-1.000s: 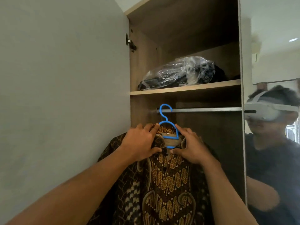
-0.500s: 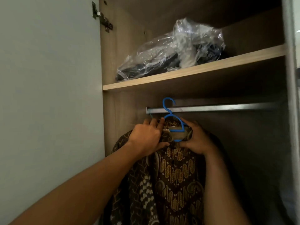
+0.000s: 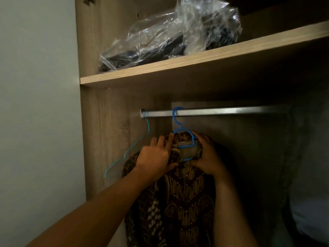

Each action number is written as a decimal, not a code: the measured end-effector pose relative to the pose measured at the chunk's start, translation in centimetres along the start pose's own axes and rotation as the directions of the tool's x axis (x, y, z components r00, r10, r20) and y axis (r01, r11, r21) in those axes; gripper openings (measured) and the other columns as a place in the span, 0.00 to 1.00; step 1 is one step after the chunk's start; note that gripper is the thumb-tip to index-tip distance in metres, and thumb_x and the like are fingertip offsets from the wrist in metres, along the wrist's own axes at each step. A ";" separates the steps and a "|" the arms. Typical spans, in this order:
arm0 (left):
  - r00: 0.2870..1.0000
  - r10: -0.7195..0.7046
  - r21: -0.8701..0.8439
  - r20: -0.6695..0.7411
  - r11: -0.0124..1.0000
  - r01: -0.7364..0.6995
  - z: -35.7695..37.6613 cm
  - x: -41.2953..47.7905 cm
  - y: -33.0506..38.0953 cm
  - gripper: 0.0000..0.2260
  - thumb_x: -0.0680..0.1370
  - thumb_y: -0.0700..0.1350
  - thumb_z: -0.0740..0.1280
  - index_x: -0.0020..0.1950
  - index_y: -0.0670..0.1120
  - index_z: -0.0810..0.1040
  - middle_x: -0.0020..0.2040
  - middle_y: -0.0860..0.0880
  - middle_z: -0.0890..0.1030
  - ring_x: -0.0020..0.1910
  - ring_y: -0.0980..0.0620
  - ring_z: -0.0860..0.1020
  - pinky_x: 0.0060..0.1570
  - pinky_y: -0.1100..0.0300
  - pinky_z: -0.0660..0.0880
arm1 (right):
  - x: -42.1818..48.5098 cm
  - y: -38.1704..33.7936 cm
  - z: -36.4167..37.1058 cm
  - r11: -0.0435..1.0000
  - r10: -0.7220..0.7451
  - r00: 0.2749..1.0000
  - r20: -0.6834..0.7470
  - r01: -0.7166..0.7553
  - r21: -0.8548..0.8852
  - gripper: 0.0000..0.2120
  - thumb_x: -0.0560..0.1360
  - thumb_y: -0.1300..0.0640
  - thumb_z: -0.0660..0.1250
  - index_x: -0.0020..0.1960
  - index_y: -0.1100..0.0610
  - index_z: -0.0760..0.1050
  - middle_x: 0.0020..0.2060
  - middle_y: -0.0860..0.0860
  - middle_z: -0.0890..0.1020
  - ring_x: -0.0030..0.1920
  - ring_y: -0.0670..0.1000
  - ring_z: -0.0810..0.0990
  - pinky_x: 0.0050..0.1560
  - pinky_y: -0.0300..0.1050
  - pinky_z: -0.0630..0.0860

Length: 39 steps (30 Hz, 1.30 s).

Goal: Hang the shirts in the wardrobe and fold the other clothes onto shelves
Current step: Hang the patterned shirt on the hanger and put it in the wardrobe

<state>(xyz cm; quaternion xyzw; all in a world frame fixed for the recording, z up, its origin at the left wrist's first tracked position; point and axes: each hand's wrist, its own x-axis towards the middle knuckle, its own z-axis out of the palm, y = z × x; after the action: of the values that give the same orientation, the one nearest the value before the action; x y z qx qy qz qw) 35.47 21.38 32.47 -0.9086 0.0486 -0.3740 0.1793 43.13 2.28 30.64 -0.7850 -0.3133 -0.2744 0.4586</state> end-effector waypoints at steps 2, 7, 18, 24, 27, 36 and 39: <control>1.000 -0.001 -0.011 -0.007 1.000 0.001 0.6 -0.1 0.0 0.45 0.76 0.66 0.63 0.81 0.47 0.44 0.71 0.43 0.65 0.66 0.42 0.67 0.50 0.49 0.75 | -0.1 0.5 0.4 0.999 -0.023 0.999 -0.034 0.022 -0.033 0.54 0.58 0.60 0.84 0.78 0.53 0.60 0.72 0.54 0.65 0.72 0.52 0.64 0.73 0.52 0.64; 0.998 0.059 -0.130 0.009 0.990 -0.058 0.2 -0.1 -1.2 0.50 0.72 0.70 0.66 0.81 0.53 0.39 0.68 0.46 0.67 0.64 0.44 0.70 0.53 0.48 0.76 | -0.2 0.1 -0.2 0.997 0.063 0.998 -0.005 -0.064 -0.049 0.61 0.58 0.60 0.84 0.80 0.47 0.50 0.76 0.52 0.61 0.76 0.54 0.59 0.74 0.57 0.63; 0.992 -0.075 0.013 -0.098 0.997 0.077 -5.8 0.5 -10.5 0.29 0.79 0.63 0.56 0.77 0.51 0.62 0.69 0.47 0.72 0.62 0.44 0.75 0.57 0.47 0.74 | 6.1 -11.2 5.2 0.983 -0.042 0.999 0.010 0.039 0.179 0.19 0.78 0.60 0.67 0.69 0.53 0.74 0.53 0.48 0.80 0.54 0.50 0.81 0.60 0.52 0.78; 0.996 -0.081 0.048 -0.042 0.995 0.083 -6.5 -0.7 -12.0 0.28 0.80 0.62 0.55 0.78 0.51 0.61 0.70 0.46 0.72 0.63 0.44 0.75 0.58 0.46 0.75 | 10.5 -14.5 7.4 0.954 0.177 0.944 0.277 -0.095 -0.285 0.19 0.82 0.58 0.58 0.72 0.61 0.67 0.68 0.62 0.73 0.66 0.62 0.74 0.63 0.52 0.71; 0.997 -0.073 0.055 -0.027 0.996 0.074 -6.1 -1.0 -11.9 0.27 0.81 0.62 0.54 0.78 0.52 0.61 0.69 0.47 0.72 0.63 0.44 0.75 0.59 0.47 0.74 | 11.8 -14.3 8.2 0.931 0.228 0.910 0.346 -0.101 -0.350 0.19 0.84 0.57 0.54 0.73 0.63 0.67 0.70 0.61 0.71 0.68 0.62 0.71 0.64 0.51 0.69; 0.995 -0.089 0.077 0.037 0.993 0.086 -5.0 -0.6 -10.4 0.30 0.79 0.65 0.56 0.78 0.52 0.61 0.70 0.47 0.72 0.64 0.44 0.75 0.58 0.48 0.73 | 11.9 -11.3 9.3 0.953 0.230 0.863 0.450 -0.105 -0.286 0.22 0.82 0.60 0.59 0.75 0.58 0.66 0.72 0.58 0.70 0.69 0.59 0.70 0.68 0.51 0.68; 0.989 -0.095 0.079 0.114 0.993 0.087 -4.8 -0.3 -9.5 0.33 0.77 0.66 0.59 0.78 0.51 0.60 0.69 0.46 0.73 0.65 0.44 0.74 0.59 0.47 0.73 | 11.6 -10.9 8.8 0.947 0.255 0.824 0.506 -0.107 -0.303 0.24 0.81 0.60 0.62 0.76 0.55 0.65 0.75 0.56 0.67 0.72 0.59 0.67 0.69 0.49 0.67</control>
<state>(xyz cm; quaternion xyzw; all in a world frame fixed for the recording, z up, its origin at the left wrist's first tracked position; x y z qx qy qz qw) 31.50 28.90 38.86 -0.9231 -0.0173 -0.3294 0.1978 43.88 17.13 41.20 -0.9099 -0.3139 -0.0368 0.2687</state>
